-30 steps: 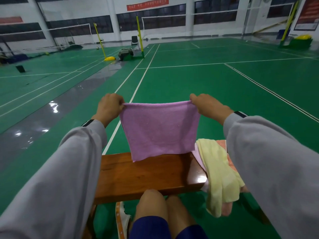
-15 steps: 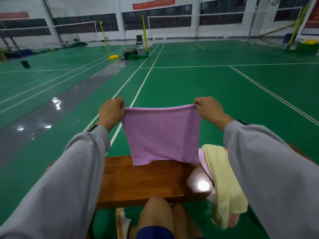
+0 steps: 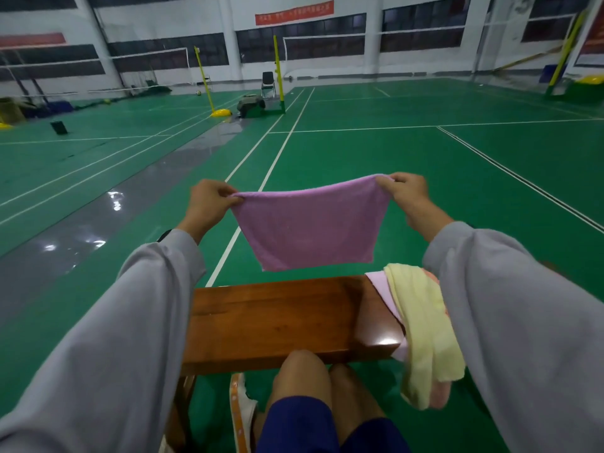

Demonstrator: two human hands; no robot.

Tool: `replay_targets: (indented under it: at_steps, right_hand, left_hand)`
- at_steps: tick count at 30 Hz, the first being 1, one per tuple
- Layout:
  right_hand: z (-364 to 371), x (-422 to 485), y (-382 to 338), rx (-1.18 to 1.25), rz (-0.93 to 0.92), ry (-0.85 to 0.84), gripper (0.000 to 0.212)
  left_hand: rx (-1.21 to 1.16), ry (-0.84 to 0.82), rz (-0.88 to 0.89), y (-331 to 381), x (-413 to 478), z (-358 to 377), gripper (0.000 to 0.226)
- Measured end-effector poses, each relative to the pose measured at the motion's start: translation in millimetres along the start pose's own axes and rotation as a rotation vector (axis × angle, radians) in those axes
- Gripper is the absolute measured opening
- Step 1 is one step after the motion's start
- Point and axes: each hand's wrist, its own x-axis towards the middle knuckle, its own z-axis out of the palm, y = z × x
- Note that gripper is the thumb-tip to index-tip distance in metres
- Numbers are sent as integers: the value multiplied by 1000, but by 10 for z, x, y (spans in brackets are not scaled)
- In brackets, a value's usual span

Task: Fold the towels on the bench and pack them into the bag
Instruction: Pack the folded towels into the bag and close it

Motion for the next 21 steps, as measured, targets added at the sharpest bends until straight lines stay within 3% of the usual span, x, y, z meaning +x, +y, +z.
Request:
replay_targets:
  at_steps: [2,4,8,12,14,16,21]
  right_hand:
    - [-59,-249,287,265,207,-17,15]
    - [-110,-520,586,311,327,-32,21]
    - [-262,-992,1006,136,436,-144,13]
    - [-463,-1276,1213,-149,636,-485,33]
    - [-510,-1353,1279,-240,691,-566,35]
    - [-504,-1375,1346,-236,708,-544,36]
    - [-377,-1291,1516,-214,655,-436,37]
  left_hand:
    - [-38,-164,-27,-67,-266,63,16]
    - [-78,-339,-64,-130,-543,187,7]
    - [-17,-737,-133,-249,-1078,474,4]
    - [-8,-1063,-336,-333,-1424,682,14]
    - [-69,-1112,-399,-365,-1490,751,16]
    - [-144,-1097,-430,-380,-1515,820,18]
    - [-124,-827,-391,-402,-1466,1014,19]
